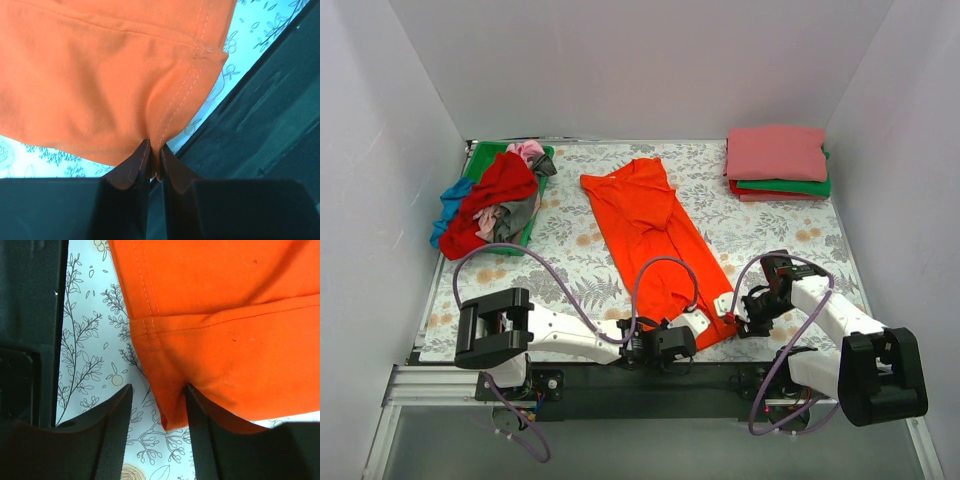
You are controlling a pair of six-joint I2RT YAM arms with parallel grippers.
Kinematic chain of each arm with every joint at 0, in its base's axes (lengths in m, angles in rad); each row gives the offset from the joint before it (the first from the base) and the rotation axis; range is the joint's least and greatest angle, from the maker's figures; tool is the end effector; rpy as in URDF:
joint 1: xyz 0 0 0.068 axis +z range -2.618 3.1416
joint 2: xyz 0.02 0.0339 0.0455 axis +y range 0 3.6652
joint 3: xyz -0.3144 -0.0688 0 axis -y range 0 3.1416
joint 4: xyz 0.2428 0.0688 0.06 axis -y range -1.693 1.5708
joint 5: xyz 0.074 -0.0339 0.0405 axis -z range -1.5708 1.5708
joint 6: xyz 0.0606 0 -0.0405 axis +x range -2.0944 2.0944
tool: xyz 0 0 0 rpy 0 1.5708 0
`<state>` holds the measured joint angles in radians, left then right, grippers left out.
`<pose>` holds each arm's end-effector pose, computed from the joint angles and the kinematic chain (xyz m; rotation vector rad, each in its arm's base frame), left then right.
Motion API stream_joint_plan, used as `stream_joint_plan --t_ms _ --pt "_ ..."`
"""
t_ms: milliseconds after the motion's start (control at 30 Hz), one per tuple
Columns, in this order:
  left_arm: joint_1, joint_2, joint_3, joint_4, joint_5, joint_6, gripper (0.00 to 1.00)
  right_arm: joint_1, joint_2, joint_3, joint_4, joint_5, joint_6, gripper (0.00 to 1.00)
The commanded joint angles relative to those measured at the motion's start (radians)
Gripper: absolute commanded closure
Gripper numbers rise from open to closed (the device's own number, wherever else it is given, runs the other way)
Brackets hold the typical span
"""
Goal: Fold and stack the t-shirts
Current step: Fold the tshirt
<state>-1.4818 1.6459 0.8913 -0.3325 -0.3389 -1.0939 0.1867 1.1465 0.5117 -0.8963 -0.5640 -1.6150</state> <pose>0.0487 -0.3195 0.1883 0.3999 2.6144 -0.4997 0.1184 0.0553 0.1792 -2.1176 1.6578 0.5538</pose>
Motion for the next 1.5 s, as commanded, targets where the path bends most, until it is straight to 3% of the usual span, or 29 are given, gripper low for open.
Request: stream_joint_plan --t_ms 0,133,300,333,367,400,567,767,1067,1300,1467 --pt "0.018 -0.081 -0.051 0.018 0.037 -0.032 0.91 0.043 -0.011 -0.073 0.083 0.075 0.044 0.48" --pt "0.057 -0.147 -0.124 0.087 0.1 -0.055 0.91 0.057 -0.045 -0.101 0.126 0.099 0.066 0.6" --pt "0.121 -0.236 -0.195 0.136 0.198 -0.066 0.91 0.072 -0.063 -0.119 0.145 0.104 0.089 0.67" --pt "0.132 -0.244 -0.201 0.148 0.211 -0.063 0.91 0.074 -0.065 -0.119 0.146 0.102 0.092 0.76" --pt "0.14 -0.251 -0.206 0.153 0.228 -0.06 0.91 0.079 -0.068 -0.114 0.154 0.104 0.099 0.97" --pt "0.15 -0.262 -0.21 0.156 0.245 -0.055 0.92 0.082 -0.068 -0.11 0.158 0.102 0.116 0.99" --pt "0.179 -0.268 -0.203 0.164 0.302 -0.024 0.92 0.1 -0.076 -0.053 0.123 0.073 0.159 0.99" --pt "0.219 -0.284 -0.163 0.132 0.305 0.049 0.95 0.137 0.015 0.198 0.036 -0.01 0.34 0.99" --pt "0.507 -0.314 -0.108 0.176 0.34 0.167 0.99 0.146 0.37 0.664 0.05 -0.01 0.521 0.99" --pt "0.76 -0.195 -0.011 0.223 0.483 0.229 1.0 0.163 0.707 1.019 0.045 0.015 0.629 0.99" --pt "0.873 -0.068 0.073 0.207 0.541 0.265 1.0 0.163 0.844 1.186 0.046 0.032 0.667 0.99"
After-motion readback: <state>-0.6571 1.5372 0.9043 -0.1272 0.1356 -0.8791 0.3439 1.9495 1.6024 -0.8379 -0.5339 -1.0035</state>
